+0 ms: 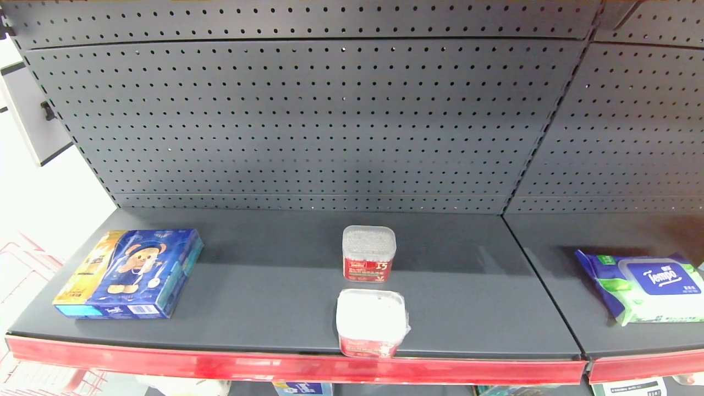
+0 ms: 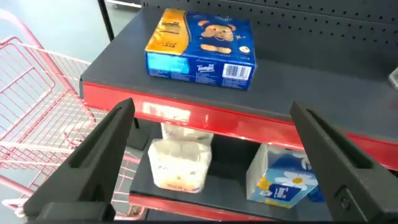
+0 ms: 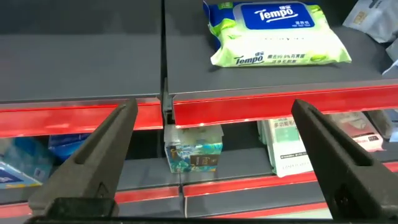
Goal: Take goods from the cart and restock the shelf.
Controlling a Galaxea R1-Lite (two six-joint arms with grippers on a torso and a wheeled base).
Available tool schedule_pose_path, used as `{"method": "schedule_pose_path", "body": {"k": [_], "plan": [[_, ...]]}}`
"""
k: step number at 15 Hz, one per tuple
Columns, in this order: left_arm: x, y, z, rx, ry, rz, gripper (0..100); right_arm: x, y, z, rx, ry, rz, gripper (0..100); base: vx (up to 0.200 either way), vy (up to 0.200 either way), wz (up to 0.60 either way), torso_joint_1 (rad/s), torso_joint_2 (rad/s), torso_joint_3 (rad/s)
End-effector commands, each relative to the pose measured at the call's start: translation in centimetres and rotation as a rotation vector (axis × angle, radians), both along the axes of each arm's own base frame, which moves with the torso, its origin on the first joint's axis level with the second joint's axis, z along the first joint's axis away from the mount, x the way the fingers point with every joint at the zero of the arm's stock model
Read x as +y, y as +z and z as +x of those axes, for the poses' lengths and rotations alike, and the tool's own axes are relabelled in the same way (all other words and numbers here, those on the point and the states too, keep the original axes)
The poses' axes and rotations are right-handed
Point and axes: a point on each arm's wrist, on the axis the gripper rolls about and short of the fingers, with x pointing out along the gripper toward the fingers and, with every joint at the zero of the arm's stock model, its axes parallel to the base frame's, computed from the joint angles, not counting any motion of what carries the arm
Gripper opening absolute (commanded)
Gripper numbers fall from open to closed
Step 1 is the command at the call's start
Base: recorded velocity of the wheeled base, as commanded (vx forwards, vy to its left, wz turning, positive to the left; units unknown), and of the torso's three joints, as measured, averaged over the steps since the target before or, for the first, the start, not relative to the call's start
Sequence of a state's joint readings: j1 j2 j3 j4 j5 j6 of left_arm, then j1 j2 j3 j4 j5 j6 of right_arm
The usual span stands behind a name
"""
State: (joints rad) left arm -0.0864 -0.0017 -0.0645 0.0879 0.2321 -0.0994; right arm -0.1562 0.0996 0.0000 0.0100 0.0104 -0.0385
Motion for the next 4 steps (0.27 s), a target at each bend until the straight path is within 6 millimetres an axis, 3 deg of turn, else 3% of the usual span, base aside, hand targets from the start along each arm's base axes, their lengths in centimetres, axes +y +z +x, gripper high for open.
{"method": "schedule_pose_path", "body": {"k": [1, 4], "plan": [[0.00, -0.01, 0.01, 0.003, 0.000, 0.004, 100, 0.00, 0.00, 0.01, 0.002, 0.002, 0.001, 100, 0.000, 0.000, 0.00, 0.000, 0.00, 0.000], [0.00, 0.01, 0.01, 0.002, 0.000, 0.004, 100, 0.00, 0.01, 0.01, 0.001, 0.000, 0.000, 100, 0.000, 0.000, 0.00, 0.000, 0.00, 0.000]]}}
